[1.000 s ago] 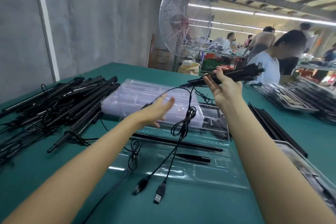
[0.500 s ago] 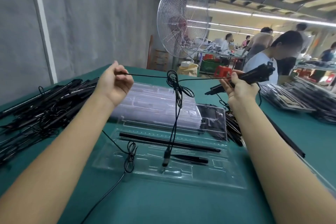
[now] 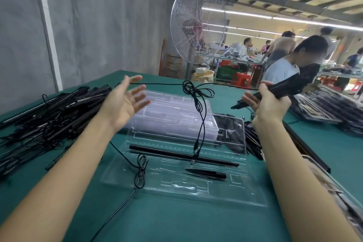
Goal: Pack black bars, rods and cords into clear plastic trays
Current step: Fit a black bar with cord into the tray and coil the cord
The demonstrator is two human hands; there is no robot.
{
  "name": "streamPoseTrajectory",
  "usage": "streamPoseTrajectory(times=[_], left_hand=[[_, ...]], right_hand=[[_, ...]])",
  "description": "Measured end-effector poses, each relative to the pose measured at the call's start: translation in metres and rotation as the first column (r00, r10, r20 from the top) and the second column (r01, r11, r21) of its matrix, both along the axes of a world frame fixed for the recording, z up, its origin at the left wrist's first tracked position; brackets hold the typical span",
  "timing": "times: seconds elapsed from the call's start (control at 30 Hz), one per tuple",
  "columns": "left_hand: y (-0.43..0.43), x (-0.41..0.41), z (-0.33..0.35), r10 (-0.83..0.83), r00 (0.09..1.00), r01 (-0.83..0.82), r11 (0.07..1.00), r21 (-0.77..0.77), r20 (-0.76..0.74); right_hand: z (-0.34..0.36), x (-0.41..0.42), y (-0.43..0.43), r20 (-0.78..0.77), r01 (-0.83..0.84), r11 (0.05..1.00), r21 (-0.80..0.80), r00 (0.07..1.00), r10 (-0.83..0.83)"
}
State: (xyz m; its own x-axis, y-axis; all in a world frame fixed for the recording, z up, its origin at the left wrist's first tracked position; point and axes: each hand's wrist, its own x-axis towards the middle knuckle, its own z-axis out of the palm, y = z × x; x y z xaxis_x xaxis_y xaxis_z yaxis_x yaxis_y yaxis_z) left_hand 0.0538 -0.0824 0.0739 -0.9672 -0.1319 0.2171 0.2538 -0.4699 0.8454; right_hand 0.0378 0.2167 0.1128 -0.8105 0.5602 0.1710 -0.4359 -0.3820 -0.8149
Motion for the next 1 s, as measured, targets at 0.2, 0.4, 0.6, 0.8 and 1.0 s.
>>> streamPoseTrajectory(times=[0.2,0.4,0.6,0.8,1.0], left_hand=[[0.026,0.005,-0.028,0.000,0.940,0.254,0.671,-0.696,0.342],[0.038,0.002,-0.006,0.263,0.879,-0.453,0.205,-0.868,-0.397],[0.050,-0.033,0.010,0.087,0.855,-0.511,-0.018,-0.859,-0.510],[0.065,-0.063,0.002,0.070,0.976,-0.201,-0.065,-0.978,-0.205],[0.090,-0.061,-0.029,-0.059,0.992,-0.115,-0.153,-0.981,-0.107]], right_hand=[[-0.027,0.014,-0.013,0.007,-0.194,0.967,0.163,0.981,0.195],[-0.024,0.023,-0.023,-0.053,-0.190,0.934,0.301,0.975,0.216],[-0.025,0.027,-0.017,-0.123,-0.278,0.915,0.291,0.938,0.324],[-0.021,0.029,-0.010,-0.233,-0.311,0.912,0.267,0.897,0.375],[-0.013,0.034,-0.004,-0.290,-0.313,0.926,0.212,0.884,0.365]])
